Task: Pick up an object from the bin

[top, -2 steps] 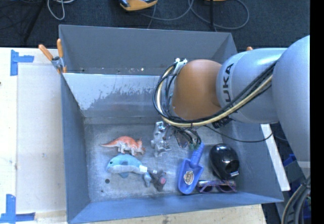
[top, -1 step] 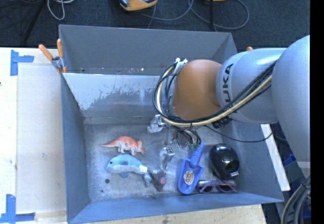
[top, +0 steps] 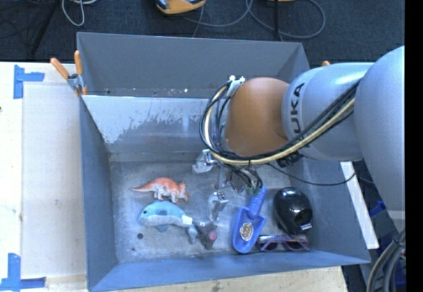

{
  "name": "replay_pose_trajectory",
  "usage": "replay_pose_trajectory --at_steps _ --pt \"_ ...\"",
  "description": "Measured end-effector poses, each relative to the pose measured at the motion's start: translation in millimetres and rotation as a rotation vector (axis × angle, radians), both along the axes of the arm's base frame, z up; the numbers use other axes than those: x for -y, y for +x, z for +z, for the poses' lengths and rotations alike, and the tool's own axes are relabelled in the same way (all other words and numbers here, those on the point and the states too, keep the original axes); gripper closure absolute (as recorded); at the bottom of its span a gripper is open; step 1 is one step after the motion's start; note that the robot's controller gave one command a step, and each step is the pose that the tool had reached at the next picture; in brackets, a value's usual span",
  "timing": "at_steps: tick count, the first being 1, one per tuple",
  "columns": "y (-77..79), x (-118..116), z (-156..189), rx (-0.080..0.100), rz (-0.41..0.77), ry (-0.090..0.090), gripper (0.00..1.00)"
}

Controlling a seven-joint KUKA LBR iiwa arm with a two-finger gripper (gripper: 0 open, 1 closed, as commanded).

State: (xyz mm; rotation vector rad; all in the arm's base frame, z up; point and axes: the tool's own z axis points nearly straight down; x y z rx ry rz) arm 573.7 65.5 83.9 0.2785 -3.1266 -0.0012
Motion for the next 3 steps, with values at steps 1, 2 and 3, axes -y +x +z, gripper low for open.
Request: replay_pose_trajectory --at_steps 1,2,3 --pt "-29.0 -29 -8 0.005 -0.134 -0.003 0.0" --pt "-40.9 -55 -9 0.006 -0.101 -0.002 0.0" --pt "-31.8 -62 -10 0.009 0.173 -0.003 0.0"
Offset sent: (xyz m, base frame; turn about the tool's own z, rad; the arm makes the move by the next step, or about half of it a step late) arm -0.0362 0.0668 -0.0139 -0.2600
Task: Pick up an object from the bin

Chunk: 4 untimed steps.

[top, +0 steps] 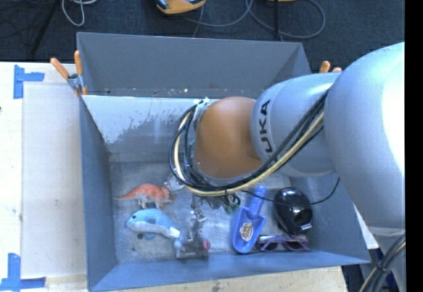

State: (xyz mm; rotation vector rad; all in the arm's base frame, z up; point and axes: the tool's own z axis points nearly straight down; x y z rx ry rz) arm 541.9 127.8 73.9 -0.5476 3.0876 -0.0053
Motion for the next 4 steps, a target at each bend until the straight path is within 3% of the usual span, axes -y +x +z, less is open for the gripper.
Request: replay_pose_trajectory --at_steps 1,2,3,4 --pt "8.7 -19 -1 -0.004 -0.233 0.003 0.0" --pt "11.4 -30 -1 -0.002 -0.394 0.003 0.0" --pt "-4.4 -36 0 0.006 -0.331 0.0 1.0" --pt "-4.4 -36 0 0.006 -0.331 0.0 1.0"
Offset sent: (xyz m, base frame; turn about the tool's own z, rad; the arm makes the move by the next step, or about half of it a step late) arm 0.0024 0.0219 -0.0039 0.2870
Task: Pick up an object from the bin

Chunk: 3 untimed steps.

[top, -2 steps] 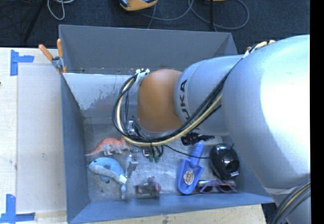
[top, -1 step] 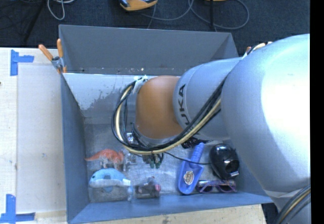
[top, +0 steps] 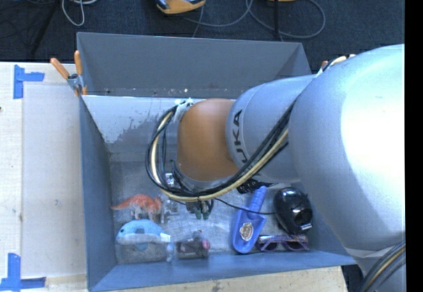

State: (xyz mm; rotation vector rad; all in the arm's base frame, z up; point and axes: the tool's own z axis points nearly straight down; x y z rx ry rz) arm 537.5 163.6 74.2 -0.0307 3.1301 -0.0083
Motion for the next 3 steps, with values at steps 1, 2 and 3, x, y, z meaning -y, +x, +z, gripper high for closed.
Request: replay_pose_trajectory --at_steps 1,2,3 --pt "-7.1 -5.8 147.6 -0.009 0.023 0.005 1.0" --pt "-7.5 -5.9 147.0 -0.011 0.024 0.005 0.0" --pt "-7.5 -5.9 147.0 -0.011 0.024 0.005 0.0"
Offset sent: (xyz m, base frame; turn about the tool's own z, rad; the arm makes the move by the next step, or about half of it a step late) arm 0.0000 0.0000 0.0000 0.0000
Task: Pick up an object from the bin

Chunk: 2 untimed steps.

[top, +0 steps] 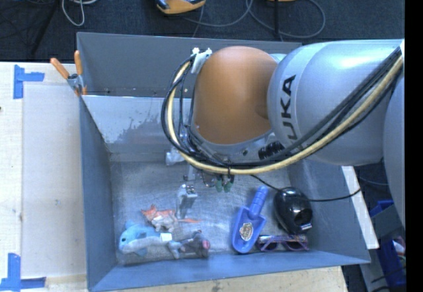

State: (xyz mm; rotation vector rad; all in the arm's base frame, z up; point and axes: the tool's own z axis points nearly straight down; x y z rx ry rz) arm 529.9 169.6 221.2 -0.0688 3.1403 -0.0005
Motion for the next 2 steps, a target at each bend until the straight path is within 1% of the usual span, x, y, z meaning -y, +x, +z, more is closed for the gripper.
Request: replay_pose_trajectory --at_steps 1,2 --pt "-17.9 0 -25 0.008 0.089 0.002 0.0" --pt "-22.5 6 -95 0.002 0.135 0.002 0.0"
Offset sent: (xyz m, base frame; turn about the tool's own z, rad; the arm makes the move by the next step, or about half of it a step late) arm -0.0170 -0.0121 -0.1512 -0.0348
